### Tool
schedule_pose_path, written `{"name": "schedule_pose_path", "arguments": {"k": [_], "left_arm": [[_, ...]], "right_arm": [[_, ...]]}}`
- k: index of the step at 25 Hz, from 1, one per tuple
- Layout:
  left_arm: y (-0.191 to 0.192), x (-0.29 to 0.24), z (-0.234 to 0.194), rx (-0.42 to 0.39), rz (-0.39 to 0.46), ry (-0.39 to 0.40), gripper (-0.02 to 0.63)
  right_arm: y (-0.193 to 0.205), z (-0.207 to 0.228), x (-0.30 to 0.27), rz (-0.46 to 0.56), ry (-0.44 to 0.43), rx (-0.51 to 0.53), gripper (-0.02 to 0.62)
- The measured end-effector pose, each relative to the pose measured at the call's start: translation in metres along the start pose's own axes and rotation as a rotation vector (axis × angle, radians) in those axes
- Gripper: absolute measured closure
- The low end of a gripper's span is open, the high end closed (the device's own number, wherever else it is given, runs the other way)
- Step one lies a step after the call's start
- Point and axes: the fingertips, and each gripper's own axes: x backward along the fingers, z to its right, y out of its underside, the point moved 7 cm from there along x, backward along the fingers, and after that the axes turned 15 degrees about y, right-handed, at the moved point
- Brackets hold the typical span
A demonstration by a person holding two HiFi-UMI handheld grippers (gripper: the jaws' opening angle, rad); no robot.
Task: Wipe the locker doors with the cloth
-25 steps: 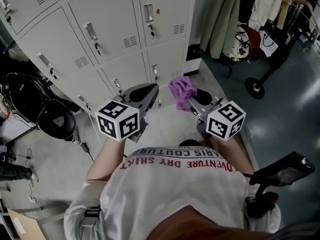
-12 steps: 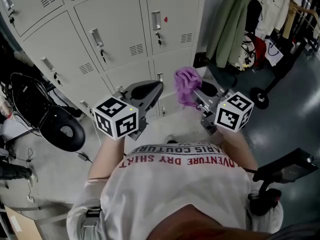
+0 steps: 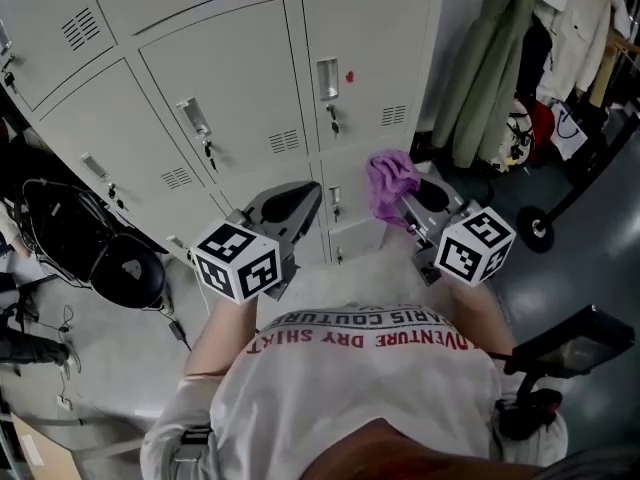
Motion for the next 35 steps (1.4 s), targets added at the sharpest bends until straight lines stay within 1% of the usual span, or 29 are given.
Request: {"name": "schedule_pose_path", "arguments": {"k": [4, 8, 10, 15, 18, 20, 24, 27, 32, 35], "left_arm": [[-0.005, -0.014, -0.027, 0.016, 0.002, -0.019, 0.607], [-0.004, -0.022, -0.047, 0.032, -0.007, -0.032, 0.606], [0.000, -0.024, -0.053, 0.041, -0.012, -0.035, 0.607], [0.004, -0.027, -0.061, 0.048, -0.015, -0.041, 0.606], [0.003, -0.029, -0.065, 0.043, -0.018, -0.044, 0.606], [0.000, -0.029, -0.068, 0.039, -0.012, -0.046, 0.606], [-0.001, -0.031, -0.077, 0.036, -0.004, -0.055, 0.607], [0.001, -0.034, -0.085, 0.038, -0.010, -0.061, 0.607], [-0.003, -0.037, -0.101, 0.035, -0.024, -0.089, 0.607], [-0.005, -0.041, -0.109, 0.038, -0.028, -0.097, 0.606]], "right_arm": [[-0.004, 0.017, -0.032, -0.003, -0.017, -0.017, 0.551], [0.001, 0.026, -0.056, -0.022, -0.045, -0.016, 0.551], [0.003, 0.028, -0.063, -0.028, -0.062, -0.038, 0.551], [0.005, 0.031, -0.075, -0.033, -0.071, -0.065, 0.551], [-0.003, 0.035, -0.080, -0.008, -0.086, -0.087, 0.551], [-0.016, 0.036, -0.087, 0.017, -0.093, -0.079, 0.551], [-0.044, 0.038, -0.107, 0.066, -0.100, -0.027, 0.551], [-0.069, 0.039, -0.125, 0.106, -0.122, -0.028, 0.551], [-0.125, 0.034, -0.156, 0.192, -0.200, -0.031, 0.551], [-0.156, 0.033, -0.174, 0.244, -0.209, -0.026, 0.551]]}}
